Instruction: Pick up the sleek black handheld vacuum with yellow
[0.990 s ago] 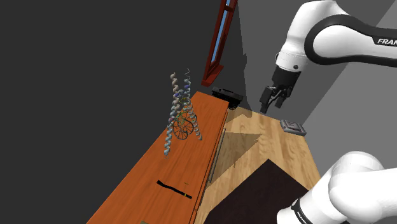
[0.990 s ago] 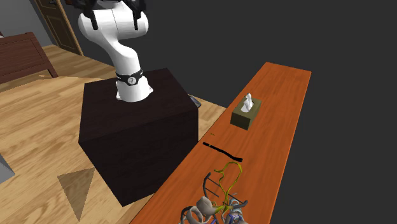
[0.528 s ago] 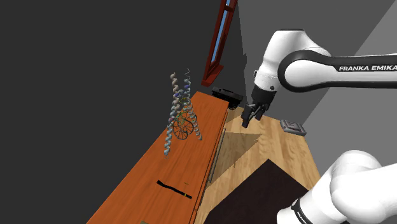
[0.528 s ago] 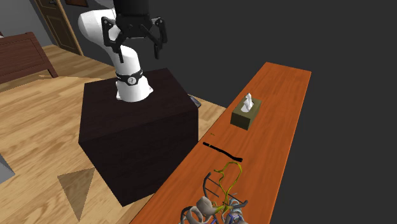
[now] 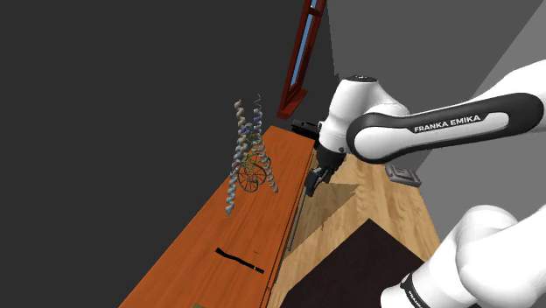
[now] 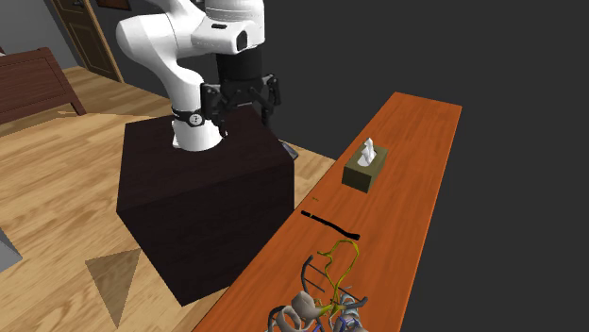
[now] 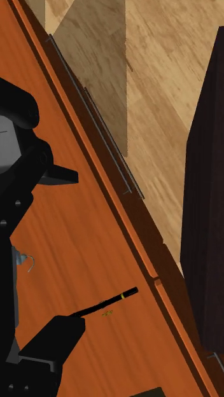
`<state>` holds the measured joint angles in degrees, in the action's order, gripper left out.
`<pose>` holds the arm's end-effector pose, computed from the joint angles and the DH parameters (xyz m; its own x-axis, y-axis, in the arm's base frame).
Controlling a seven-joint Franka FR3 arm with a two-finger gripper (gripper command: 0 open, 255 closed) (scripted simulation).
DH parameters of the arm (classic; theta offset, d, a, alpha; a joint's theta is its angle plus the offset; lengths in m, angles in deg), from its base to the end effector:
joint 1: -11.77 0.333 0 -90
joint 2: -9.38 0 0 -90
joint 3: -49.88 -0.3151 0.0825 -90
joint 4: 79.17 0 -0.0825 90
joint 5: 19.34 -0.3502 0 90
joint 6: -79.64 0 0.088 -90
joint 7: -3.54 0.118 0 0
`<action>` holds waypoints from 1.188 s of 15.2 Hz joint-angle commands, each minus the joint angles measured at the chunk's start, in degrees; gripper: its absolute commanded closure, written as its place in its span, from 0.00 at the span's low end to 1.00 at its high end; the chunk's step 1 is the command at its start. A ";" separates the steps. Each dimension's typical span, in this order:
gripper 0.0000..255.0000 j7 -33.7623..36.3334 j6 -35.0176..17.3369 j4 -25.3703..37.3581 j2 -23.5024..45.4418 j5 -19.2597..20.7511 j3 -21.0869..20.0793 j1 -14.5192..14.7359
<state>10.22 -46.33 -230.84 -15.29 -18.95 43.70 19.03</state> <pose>0.3493 0.0821 0.3885 0.9937 0.1112 -0.0144 0.1118 -0.9924 0.0524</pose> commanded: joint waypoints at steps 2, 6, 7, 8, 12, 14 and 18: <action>0.00 -0.29 -7.28 -0.50 6.15 0.06 -1.21 1.04; 0.00 -0.01 -15.72 0.29 14.77 1.02 -3.02 2.16; 0.00 0.21 -17.72 0.68 17.02 1.50 -3.47 2.38; 0.00 0.51 -19.67 1.15 19.30 2.11 -3.90 2.59; 0.00 2.70 -26.76 3.80 28.64 6.02 -5.17 3.58; 0.00 4.35 -29.83 5.58 33.35 8.81 -5.21 4.48; 0.00 7.89 -34.97 9.99 42.60 14.69 -3.75 7.71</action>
<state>17.41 -79.99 -222.12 24.86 -5.79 39.46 25.96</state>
